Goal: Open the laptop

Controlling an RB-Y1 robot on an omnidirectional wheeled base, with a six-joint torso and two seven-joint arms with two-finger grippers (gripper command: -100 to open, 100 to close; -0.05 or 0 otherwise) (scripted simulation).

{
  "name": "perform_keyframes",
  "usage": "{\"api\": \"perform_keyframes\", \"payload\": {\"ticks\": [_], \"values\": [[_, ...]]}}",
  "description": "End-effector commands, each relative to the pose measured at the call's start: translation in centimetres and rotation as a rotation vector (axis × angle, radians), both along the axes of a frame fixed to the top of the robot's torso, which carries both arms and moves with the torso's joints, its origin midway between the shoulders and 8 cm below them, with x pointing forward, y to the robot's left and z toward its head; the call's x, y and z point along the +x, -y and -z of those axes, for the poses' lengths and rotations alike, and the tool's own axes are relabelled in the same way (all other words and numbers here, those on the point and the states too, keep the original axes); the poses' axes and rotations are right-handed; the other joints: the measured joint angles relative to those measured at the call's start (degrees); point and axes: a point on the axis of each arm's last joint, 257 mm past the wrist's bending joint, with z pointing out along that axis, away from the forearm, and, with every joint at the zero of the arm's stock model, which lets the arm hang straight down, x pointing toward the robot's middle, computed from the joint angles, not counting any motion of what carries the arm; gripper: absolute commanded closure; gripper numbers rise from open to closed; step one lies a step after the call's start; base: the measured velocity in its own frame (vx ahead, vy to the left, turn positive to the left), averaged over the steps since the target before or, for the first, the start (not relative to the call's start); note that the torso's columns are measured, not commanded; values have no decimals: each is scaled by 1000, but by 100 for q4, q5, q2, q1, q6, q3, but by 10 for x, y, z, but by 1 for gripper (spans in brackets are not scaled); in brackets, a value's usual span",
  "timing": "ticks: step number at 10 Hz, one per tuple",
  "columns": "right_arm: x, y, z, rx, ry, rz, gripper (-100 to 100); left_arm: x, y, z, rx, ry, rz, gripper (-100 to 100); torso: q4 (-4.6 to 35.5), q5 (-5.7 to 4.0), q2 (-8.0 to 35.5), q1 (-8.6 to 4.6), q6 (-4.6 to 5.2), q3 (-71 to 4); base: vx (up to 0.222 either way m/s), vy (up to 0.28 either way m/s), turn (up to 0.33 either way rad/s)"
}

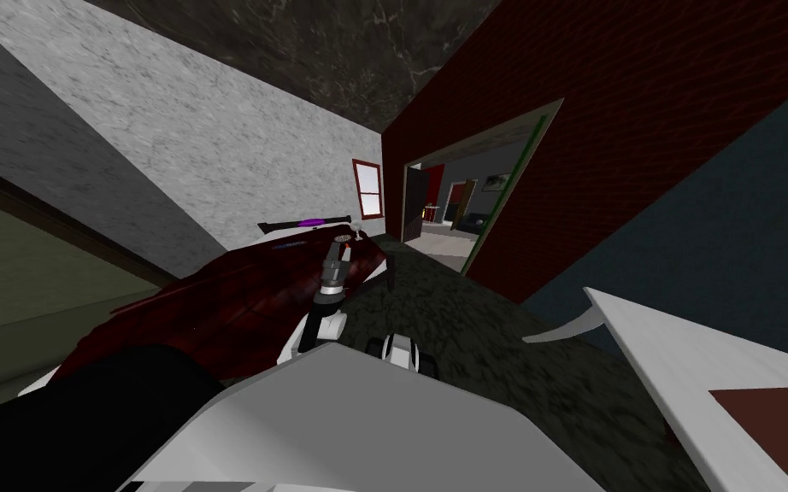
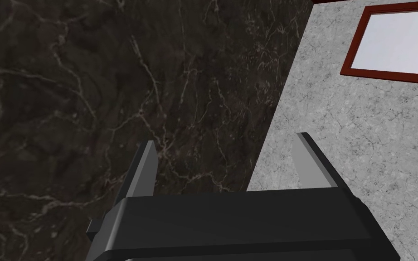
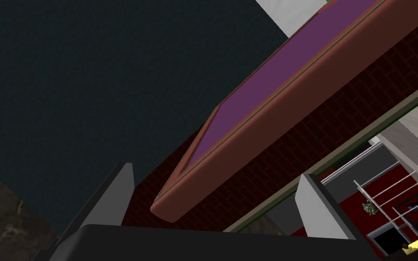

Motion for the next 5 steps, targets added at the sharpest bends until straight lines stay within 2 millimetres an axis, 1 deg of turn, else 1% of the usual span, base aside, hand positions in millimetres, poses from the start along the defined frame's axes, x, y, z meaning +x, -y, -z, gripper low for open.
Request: {"api": "perform_keyframes", "payload": {"ticks": [1, 2, 5], "values": [[0, 0, 0, 0, 0, 0, 100, 0, 0, 0, 0, 0, 0, 0, 1, 0, 1, -1, -2, 1, 0, 0, 0], [4, 2, 1, 58, 51, 0, 100, 0, 0, 0, 0, 0, 0, 0, -2, -3, -6, 1, -7, -2, -44, -40, -36], [11, 3, 3, 147, 127, -4, 100, 0, 0, 0, 0, 0, 0, 0, -3, -9, -5, -25, 3, -3, -78, -77, -7]]}}
